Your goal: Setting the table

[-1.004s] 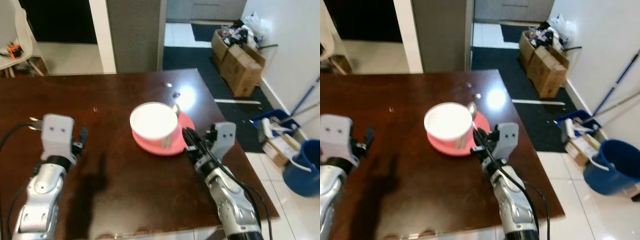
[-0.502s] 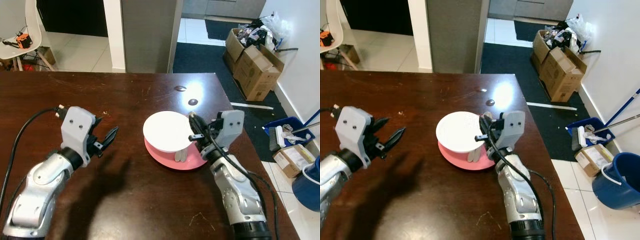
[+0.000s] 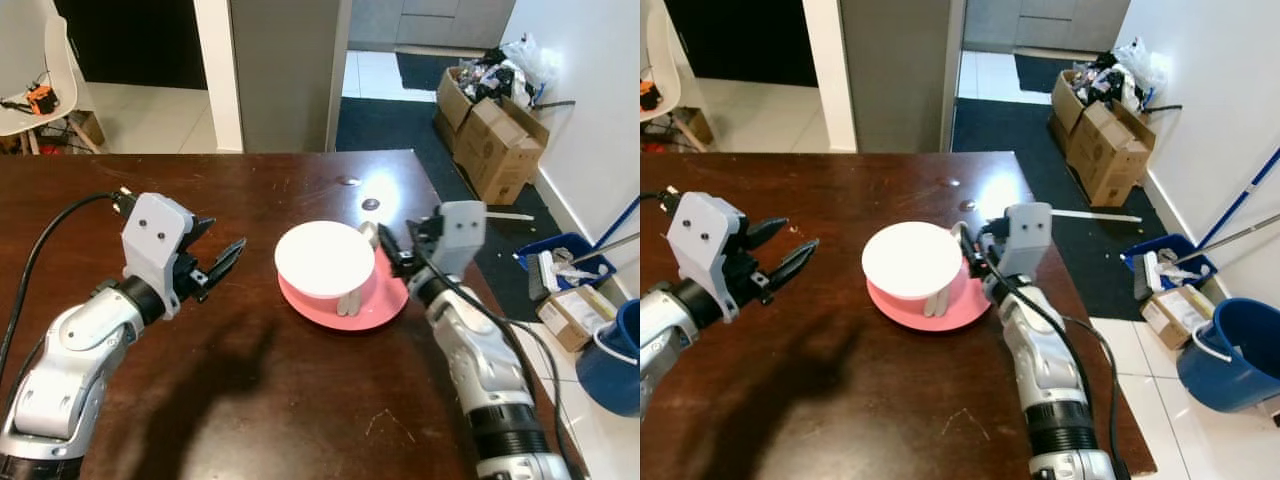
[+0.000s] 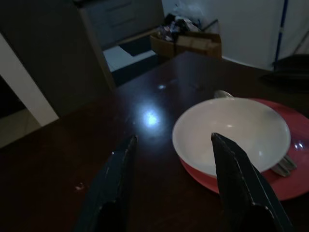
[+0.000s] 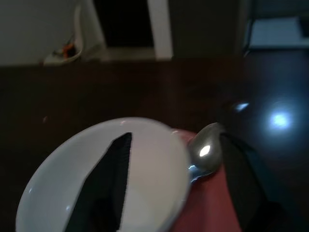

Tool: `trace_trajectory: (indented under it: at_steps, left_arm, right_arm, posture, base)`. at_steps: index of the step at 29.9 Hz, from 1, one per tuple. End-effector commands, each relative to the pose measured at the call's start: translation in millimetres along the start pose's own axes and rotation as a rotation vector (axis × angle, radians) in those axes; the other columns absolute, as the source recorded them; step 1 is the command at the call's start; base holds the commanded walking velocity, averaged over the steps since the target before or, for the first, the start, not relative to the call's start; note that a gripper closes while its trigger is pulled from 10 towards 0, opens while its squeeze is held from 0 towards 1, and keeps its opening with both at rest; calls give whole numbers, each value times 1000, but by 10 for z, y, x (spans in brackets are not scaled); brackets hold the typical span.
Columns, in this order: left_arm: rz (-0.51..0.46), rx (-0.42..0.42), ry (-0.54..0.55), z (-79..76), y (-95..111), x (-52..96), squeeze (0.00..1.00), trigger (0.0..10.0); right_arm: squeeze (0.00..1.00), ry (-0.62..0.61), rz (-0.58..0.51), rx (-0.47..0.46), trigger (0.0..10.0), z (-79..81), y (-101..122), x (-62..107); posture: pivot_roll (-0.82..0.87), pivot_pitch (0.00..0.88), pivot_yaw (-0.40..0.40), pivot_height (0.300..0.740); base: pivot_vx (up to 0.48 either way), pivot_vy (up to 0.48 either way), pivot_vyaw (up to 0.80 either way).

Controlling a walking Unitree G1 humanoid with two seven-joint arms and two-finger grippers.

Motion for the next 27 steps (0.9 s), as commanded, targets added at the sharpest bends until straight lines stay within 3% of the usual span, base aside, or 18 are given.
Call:
trace_trajectory:
  at_steps: [1,3,5,6,15,19,22,27]
  left_arm:
    - [29,-15,-9,-31,-33,6,0,10000]
    - [29,-16,-9,-33,-34,7,0,10000]
    - [34,-14,-5,-40,-39,10,0,10000]
    - [38,-15,-4,-53,-44,15,0,10000]
    - [51,-15,-10,-103,-56,53,0,10000]
    - [53,-17,-10,-106,-51,50,0,10000]
    - [51,-17,-8,-96,-39,45,0,10000]
    - [56,-19,4,-81,-41,48,0,10000]
  right_arm:
    - [1000,11,66,9,10000,44,-139,-89]
    - [1000,6,68,9,10000,40,-143,-98]
    - [1000,5,138,-7,10000,50,-238,-143]
    - [0,-5,172,-17,10000,48,-273,-188]
    - [0,-97,192,-18,10000,-66,-181,-339]
    - [0,-98,235,-152,10000,-93,-268,-338]
    - [0,-32,292,-258,10000,-9,-365,-329]
    - [0,3,366,-253,10000,53,-494,-307]
  posture:
    - [90,32,66,740]
    - [90,32,66,740]
    - [100,35,60,740]
    - [108,37,57,740]
    - [122,46,50,740]
    - [130,53,57,740]
    - [131,56,58,740]
    - [130,65,53,740]
  base:
    - [0,0,0]
    - [0,0,0]
    - [0,0,0]
    - [0,0,0]
    - [0,0,0]
    - [0,0,0]
    - [0,0,0]
    - [0,0,0]
Point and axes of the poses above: a point about 5 cm out from each wrist's last joint towards the gripper, its own x axis pointing back from the gripper into the wrist, its own y axis along the axis of the wrist's last joint, z = x × y, the point moved 3 cm from there along -x, pointing out of the wrist towards the gripper, and after that the axes turned 14 degrees about -x, right-handed, at the moved point
